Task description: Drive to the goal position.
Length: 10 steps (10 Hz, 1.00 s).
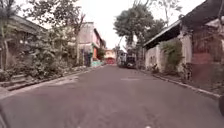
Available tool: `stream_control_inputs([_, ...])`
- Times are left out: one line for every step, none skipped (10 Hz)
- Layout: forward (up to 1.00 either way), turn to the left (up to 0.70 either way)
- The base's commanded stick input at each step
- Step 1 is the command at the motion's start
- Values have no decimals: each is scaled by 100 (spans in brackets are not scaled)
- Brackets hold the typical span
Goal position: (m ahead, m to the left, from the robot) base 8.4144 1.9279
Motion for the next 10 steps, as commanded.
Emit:
stream_control_inputs([70,0])
stream_control_inputs([70,0])
stream_control_inputs([70,0])
stream_control_inputs([70,0])
stream_control_inputs([70,0])
stream_control_inputs([70,0])
stream_control_inputs([70,0])
stream_control_inputs([70,0])
stream_control_inputs([70,0])
stream_control_inputs([70,0])
